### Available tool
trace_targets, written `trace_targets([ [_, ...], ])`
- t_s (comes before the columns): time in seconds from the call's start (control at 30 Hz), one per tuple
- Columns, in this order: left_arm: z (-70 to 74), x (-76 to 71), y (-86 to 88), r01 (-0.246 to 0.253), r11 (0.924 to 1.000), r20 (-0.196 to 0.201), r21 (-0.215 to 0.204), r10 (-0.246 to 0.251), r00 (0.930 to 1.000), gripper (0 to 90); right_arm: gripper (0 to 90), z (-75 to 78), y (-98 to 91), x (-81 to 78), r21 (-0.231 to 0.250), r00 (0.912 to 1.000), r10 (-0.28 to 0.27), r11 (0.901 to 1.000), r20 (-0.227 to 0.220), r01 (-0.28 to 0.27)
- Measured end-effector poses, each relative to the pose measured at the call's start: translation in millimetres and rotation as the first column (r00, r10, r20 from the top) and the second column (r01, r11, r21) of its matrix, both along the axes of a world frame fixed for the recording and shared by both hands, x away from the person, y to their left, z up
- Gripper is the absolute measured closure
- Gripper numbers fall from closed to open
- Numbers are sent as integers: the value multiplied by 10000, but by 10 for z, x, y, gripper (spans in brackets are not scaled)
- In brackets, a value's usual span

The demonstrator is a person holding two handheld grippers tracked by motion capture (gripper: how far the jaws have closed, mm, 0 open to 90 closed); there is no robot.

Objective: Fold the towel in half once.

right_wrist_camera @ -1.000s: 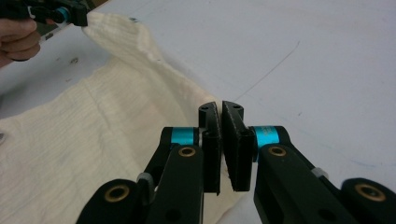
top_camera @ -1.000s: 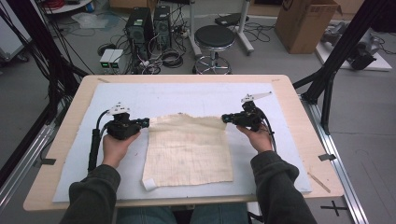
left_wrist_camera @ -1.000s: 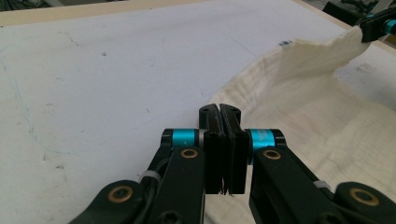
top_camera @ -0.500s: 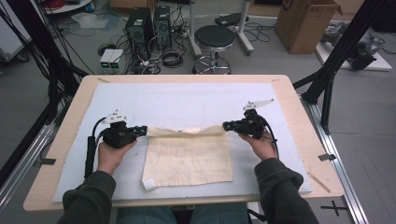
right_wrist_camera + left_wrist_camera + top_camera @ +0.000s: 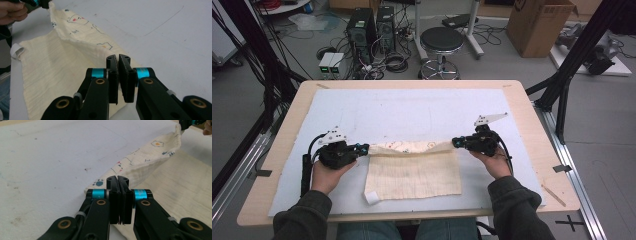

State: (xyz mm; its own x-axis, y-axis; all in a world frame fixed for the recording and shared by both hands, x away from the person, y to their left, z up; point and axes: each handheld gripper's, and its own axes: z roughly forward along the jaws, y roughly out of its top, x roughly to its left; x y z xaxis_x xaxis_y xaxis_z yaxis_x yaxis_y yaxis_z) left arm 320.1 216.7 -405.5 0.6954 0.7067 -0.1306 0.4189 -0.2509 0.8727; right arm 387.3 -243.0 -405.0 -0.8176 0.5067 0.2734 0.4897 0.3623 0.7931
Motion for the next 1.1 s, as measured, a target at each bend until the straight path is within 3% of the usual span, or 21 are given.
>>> trace_targets([
  [0.37, 60, -214, -38, 563, 9981, 200, 233, -567, 9982, 879, 860, 16, -23, -186, -79, 9994, 267, 9996, 231, -265],
  [0.6, -60, -308, 30, 550, 9983, -42, 189, -550, 9985, 879, 860, -17, -62, -310, -25, 9995, 298, 9996, 106, -298],
  [1.1, -145, -575, 16, 1068, 9940, 63, 230, -1070, 9942, 877, 860, -113, -75, -520, -195, 9984, 557, 9983, 64, -556],
])
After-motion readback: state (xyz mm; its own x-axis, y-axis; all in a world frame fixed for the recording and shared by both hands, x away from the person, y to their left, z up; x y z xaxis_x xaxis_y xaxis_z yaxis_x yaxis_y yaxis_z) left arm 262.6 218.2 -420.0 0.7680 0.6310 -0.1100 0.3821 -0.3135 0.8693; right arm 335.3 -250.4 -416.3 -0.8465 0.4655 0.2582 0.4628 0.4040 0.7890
